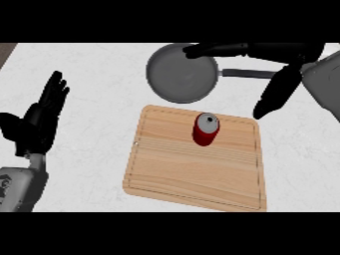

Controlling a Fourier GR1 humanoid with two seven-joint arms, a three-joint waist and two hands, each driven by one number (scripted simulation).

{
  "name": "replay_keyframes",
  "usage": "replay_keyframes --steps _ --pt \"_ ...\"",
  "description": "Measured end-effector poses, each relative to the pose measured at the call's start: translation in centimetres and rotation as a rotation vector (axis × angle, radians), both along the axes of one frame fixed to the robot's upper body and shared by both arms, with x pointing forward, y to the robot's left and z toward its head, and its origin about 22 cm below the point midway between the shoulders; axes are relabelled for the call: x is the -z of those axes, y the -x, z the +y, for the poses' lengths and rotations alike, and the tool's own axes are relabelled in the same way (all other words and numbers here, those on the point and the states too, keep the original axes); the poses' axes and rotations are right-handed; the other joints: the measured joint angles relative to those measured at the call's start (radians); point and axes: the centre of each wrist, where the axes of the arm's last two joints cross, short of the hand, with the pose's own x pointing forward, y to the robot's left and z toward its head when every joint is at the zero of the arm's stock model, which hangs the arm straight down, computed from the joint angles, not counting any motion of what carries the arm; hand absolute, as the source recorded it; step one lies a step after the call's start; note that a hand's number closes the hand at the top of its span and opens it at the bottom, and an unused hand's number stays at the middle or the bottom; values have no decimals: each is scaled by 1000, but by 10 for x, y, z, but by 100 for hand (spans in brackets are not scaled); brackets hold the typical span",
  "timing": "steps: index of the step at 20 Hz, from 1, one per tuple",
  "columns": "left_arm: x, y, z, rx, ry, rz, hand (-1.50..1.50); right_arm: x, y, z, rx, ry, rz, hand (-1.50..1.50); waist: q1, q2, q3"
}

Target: Pick the can from the cutting board and place it in the pan

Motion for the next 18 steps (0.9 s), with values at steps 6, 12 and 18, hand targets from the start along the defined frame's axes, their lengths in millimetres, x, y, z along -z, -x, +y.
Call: replay_keyframes --steps 6,12,18 --pt "-1 0 -2 -1 -1 -2 0 19 4 11 21 55 22 -150 -3 0 0" --pt "-4 0 -4 2 0 -3 0 35 -2 18 60 128 10 -150 1 1 0" --pt "-5 1 -5 4 5 -1 0 53 -8 24 44 188 10 -150 6 3 0"
